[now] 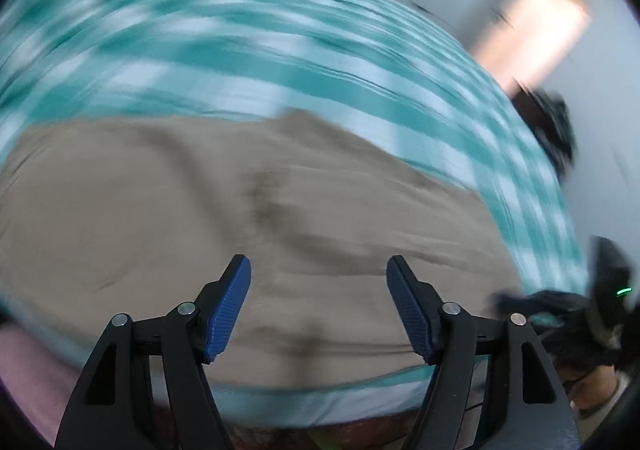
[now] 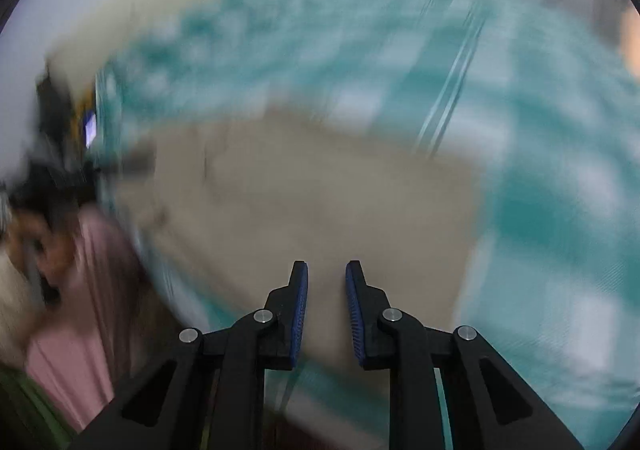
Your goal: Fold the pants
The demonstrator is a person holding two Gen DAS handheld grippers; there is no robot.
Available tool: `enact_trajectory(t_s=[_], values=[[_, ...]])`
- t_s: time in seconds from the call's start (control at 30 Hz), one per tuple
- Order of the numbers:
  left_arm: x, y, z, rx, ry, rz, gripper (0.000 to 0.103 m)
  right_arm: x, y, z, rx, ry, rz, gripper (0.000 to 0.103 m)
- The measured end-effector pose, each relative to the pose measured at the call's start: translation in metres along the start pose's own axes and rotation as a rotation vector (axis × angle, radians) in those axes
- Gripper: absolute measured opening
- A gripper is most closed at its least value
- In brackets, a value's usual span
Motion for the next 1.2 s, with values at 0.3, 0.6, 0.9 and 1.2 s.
enact_trajectory(t_s=[0.3,0.6,0.9,1.2], values=[[0.035,-0.016,-0.040,0.112,0.166,0.082,0.059,-0.050,-0.017,0.070,-0.023,-0.170,-0.106,0.019],[0.038,-0.013,-0.044,0.111,0.175,0.104,0.059,0.043,-0.079,0.094,0.171,-0.005,-0.127,0.016],[0.037,-0.011,-0.046,0.094,0.162,0.094,0.059,-0.034,-0.024,0.022,0.132,-0.113,-0.023,0.017],[0.016,-0.008,-0.055,0.082,0.156,0.078,0.059,-0.007,-0.021,-0.024,0.196,-0.138,-0.105,0.018]])
Point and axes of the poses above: each gripper's, at about its wrist camera, not at the fingertips, and x roughly the way its jaws point, y to its left, z to its top, the point moved 7 cm from there along x, roughly the way its jaws point, and after that the axes turned 9 degrees about x, right-handed, at the moved point
